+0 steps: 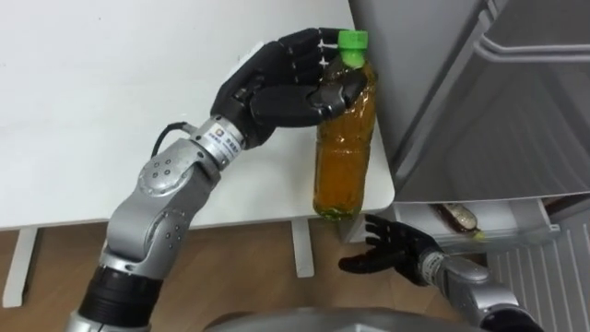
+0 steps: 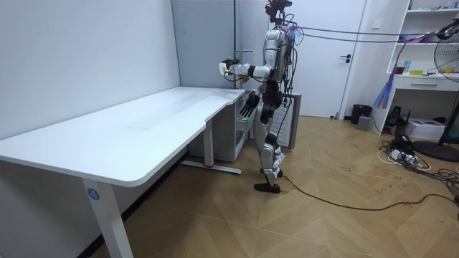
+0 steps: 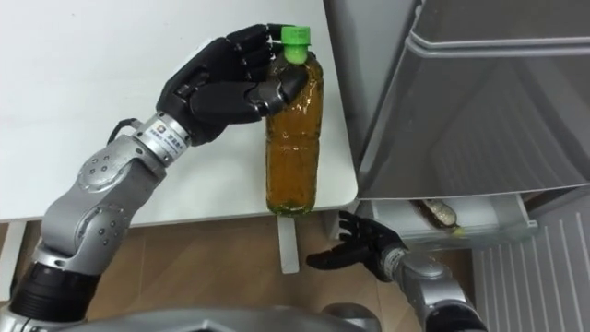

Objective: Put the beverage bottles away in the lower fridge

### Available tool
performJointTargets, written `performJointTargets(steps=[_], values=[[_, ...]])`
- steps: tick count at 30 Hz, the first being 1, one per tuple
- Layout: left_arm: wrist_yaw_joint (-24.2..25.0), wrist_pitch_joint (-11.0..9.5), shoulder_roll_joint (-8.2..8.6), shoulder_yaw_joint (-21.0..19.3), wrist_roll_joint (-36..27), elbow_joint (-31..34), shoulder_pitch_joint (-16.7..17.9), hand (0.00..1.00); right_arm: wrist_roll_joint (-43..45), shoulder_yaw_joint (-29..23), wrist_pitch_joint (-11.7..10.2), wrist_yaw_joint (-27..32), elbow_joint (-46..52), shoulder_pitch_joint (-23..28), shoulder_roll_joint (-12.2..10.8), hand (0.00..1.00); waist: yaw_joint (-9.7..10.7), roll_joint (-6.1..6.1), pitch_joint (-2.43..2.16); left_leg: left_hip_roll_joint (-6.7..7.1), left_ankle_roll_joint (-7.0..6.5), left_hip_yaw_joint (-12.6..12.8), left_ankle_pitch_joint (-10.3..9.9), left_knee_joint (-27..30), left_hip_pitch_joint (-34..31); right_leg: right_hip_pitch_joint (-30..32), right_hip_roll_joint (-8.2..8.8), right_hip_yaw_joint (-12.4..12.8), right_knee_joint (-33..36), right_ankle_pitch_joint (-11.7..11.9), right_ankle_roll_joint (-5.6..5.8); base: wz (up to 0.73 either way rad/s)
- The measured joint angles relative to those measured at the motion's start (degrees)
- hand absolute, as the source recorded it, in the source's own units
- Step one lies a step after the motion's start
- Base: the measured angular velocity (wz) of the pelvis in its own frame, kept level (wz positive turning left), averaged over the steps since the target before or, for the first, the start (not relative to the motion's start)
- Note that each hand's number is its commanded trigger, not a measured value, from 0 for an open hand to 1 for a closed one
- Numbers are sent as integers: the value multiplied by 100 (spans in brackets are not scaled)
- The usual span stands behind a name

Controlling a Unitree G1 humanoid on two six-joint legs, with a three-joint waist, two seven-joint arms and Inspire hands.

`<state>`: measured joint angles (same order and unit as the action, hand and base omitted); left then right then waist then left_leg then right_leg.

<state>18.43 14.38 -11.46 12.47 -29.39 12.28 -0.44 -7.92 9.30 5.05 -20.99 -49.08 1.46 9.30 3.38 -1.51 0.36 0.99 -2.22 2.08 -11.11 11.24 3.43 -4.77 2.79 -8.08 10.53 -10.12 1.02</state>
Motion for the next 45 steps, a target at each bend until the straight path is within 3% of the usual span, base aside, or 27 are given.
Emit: performJointTargets(steps=[15,23,27,31,38,45], values=[[507,-78,-42,503,-656,1,2,100,-43,3,5,-35,-30,8,20,0,148,34,-26,-18,0,108,-1,16,-29,101,-8,72,13,-1,-2,-2],[736,-80,-136,801,-683,0,3,100,-91,82,31,-136,-228,37,80,0,158,37,-28,-26,0,147,-1,12,-75,166,-16,102,32,0,-4,-2],[935,-80,-136,828,-668,-4,11,100,-96,85,112,-502,-192,37,168,0,149,27,-21,-33,0,241,-2,12,-71,194,-20,182,34,2,-7,-9],[937,-80,-138,914,-651,-83,11,100,-47,83,169,-825,40,37,324,0,213,-38,19,-37,0,258,-5,-16,-87,214,-26,188,27,2,-6,0],[932,-78,-349,1072,-116,-272,11,100,251,432,320,-1401,552,44,580,0,237,-98,18,-46,1,338,-5,-47,-111,300,-44,292,34,3,-9,-8],[934,-84,-370,1135,35,-507,7,100,408,588,382,-2050,1424,240,769,0,192,-250,21,-36,0,302,-7,37,-197,414,-21,334,125,3,-9,-5]])
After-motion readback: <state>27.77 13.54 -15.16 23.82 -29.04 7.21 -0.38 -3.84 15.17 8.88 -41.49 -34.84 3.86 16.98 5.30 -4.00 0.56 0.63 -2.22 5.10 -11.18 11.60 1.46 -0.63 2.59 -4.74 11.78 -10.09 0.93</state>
